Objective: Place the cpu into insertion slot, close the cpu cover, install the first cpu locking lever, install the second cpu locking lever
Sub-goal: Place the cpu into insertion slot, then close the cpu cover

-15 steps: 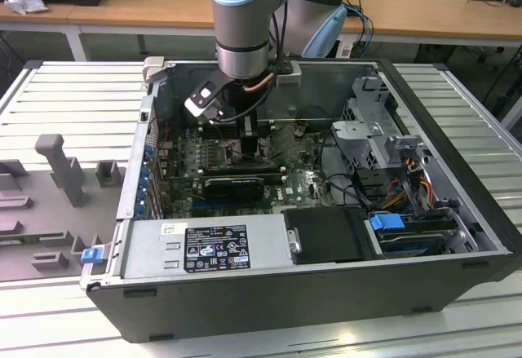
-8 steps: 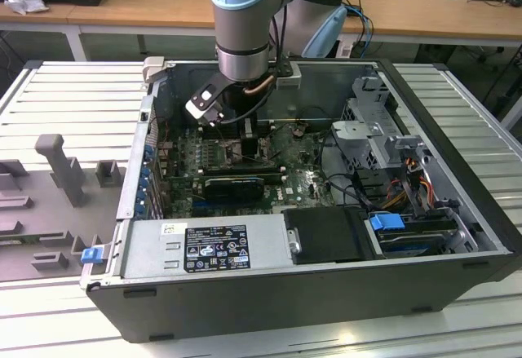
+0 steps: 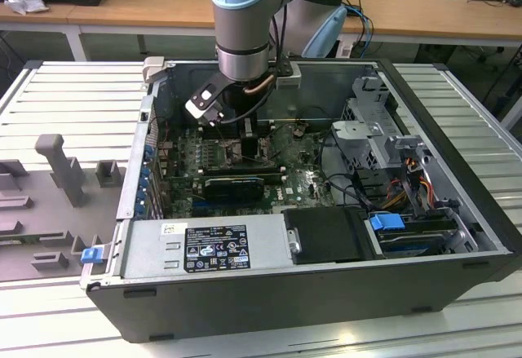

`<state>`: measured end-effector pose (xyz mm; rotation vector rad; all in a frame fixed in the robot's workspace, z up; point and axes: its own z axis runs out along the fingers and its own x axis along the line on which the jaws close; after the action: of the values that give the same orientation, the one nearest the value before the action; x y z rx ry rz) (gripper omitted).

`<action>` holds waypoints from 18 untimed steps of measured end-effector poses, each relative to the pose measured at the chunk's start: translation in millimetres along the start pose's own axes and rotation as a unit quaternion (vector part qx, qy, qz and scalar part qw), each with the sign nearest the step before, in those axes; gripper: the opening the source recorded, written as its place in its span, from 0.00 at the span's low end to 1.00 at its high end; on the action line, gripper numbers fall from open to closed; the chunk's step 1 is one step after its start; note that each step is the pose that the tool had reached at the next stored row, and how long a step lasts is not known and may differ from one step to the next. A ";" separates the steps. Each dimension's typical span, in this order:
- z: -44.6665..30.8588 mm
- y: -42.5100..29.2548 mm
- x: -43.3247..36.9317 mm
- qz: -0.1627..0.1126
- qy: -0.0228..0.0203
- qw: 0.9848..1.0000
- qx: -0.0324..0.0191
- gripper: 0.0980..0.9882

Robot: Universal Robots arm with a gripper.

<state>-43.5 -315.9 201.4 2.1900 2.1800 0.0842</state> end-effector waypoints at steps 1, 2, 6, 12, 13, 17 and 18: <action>-3.0 0.3 0.0 0.000 0.000 1.000 0.000 0.57; -6.3 0.6 0.0 0.000 0.000 1.000 0.000 0.57; -8.9 0.8 0.0 0.000 0.000 1.000 0.000 0.33; -12.8 1.0 0.0 0.000 -0.001 1.000 0.000 0.01; -13.7 1.1 0.0 0.000 -0.001 1.000 0.000 0.01; -18.3 1.4 0.1 0.000 -0.001 1.000 0.000 0.01; -20.1 1.7 0.1 0.000 -0.001 1.000 0.000 0.01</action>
<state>-43.3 -315.9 221.7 2.1887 2.1793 0.0822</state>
